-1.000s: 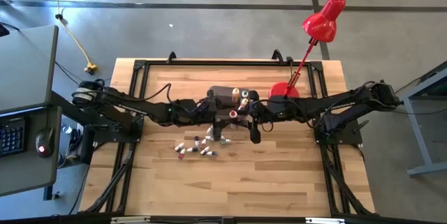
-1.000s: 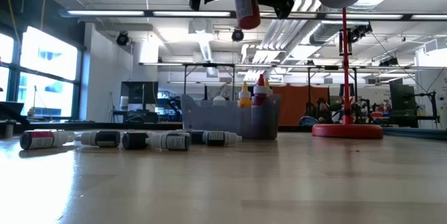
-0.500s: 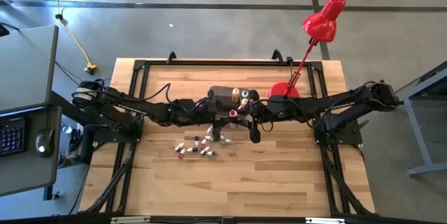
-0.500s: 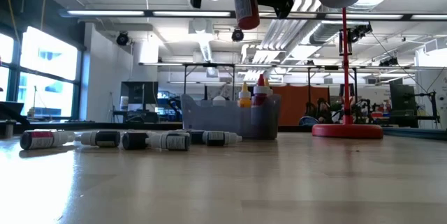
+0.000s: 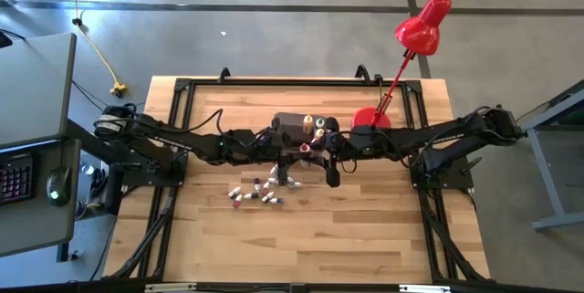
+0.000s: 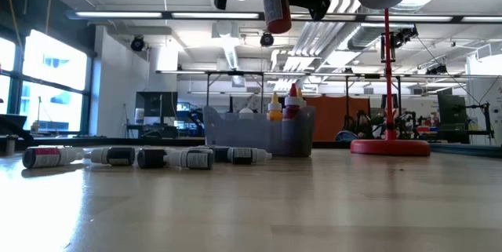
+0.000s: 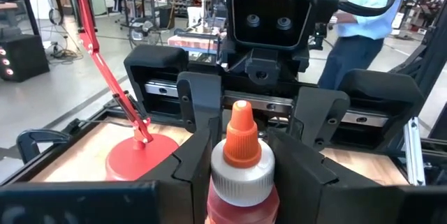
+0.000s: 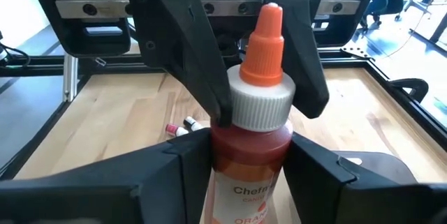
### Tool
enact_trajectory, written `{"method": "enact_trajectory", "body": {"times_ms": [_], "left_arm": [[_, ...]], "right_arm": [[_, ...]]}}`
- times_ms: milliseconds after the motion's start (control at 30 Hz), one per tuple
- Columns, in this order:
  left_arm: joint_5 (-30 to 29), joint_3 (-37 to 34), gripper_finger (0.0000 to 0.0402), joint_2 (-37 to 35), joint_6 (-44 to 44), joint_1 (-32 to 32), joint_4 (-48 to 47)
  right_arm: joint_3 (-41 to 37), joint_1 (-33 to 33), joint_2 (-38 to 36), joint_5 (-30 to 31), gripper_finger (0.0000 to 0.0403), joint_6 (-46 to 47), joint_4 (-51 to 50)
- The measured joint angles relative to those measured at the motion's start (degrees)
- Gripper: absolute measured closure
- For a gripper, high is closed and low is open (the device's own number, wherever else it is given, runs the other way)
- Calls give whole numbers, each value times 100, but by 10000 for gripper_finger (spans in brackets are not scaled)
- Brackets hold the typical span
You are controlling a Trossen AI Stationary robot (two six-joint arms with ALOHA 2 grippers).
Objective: Pick & Place food coloring
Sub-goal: Put the big orange food coloring bottle into the black bin
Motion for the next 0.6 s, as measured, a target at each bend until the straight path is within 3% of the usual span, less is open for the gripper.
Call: {"method": "enact_trajectory", "body": {"times_ms": [333, 600], "left_arm": [[-265, -2, 290, 0, -41, 0, -202], [-746, -2, 293, 0, -61, 0, -633]], "right_arm": [[0, -3, -2, 79, 219, 9, -351], [0, 10, -2, 1146, 202, 42, -1661]]}}
